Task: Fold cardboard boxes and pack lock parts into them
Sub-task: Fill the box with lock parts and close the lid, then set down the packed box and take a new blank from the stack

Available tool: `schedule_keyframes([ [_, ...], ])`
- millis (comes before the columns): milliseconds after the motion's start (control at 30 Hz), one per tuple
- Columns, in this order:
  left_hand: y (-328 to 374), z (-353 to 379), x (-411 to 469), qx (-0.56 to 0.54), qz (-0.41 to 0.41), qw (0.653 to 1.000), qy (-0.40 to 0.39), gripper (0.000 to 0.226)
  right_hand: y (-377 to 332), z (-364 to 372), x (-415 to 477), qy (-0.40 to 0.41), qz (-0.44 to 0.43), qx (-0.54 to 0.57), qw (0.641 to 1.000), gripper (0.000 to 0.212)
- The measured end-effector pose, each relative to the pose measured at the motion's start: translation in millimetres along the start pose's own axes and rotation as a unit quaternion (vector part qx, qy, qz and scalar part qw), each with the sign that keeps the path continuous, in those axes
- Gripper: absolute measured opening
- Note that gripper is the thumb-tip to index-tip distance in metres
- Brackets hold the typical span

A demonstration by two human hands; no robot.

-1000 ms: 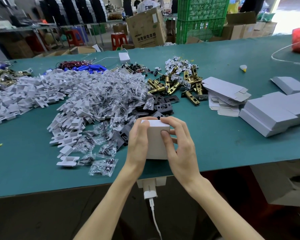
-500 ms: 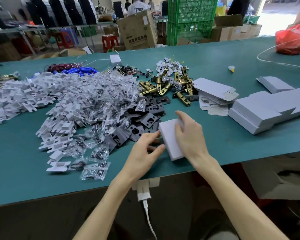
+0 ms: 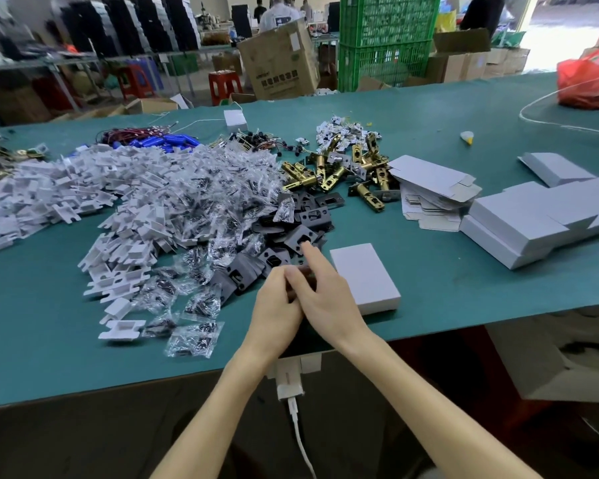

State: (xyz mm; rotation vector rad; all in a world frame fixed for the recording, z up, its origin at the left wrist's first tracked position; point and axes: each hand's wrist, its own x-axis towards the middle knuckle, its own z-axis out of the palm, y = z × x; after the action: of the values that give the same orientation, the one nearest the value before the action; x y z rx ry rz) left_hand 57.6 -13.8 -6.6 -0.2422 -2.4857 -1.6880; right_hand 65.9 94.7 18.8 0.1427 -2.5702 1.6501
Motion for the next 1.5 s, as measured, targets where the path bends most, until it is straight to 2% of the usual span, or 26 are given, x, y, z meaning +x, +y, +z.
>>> schedule_keyframes([
  [100,0.9,1.9,-0.9,0.021,0.017,1.0,-0.008,0.018,8.4,-8.8,12.4,0.018,0.016,-0.03,0.999,0.056],
  [200,2.7,0.6,-1.3,0.029,0.036,0.999,-0.011,0.026,14.9,-29.1,25.5,0.038,0.053,-0.039,0.997,0.064],
  [367,1.1,-0.2,-1.8,0.017,0.032,0.999,-0.016,0.023,34.6,-59.8,38.2,0.084,0.081,-0.048,0.992,0.065],
  [633,1.4,-0.6,-1.5,0.032,0.043,0.998,-0.015,0.02,34.5,-55.7,46.9,0.066,0.05,-0.056,0.995,0.061],
  [1167,3.8,-0.6,-4.2,0.032,0.034,0.999,-0.028,0.021,79.8,-148.2,45.0,0.129,0.05,-0.083,0.987,0.043],
  [1500,2.8,-2.5,-2.8,0.042,0.031,0.998,-0.022,0.021,89.7,-172.6,46.4,0.089,0.012,-0.081,0.993,0.037],
])
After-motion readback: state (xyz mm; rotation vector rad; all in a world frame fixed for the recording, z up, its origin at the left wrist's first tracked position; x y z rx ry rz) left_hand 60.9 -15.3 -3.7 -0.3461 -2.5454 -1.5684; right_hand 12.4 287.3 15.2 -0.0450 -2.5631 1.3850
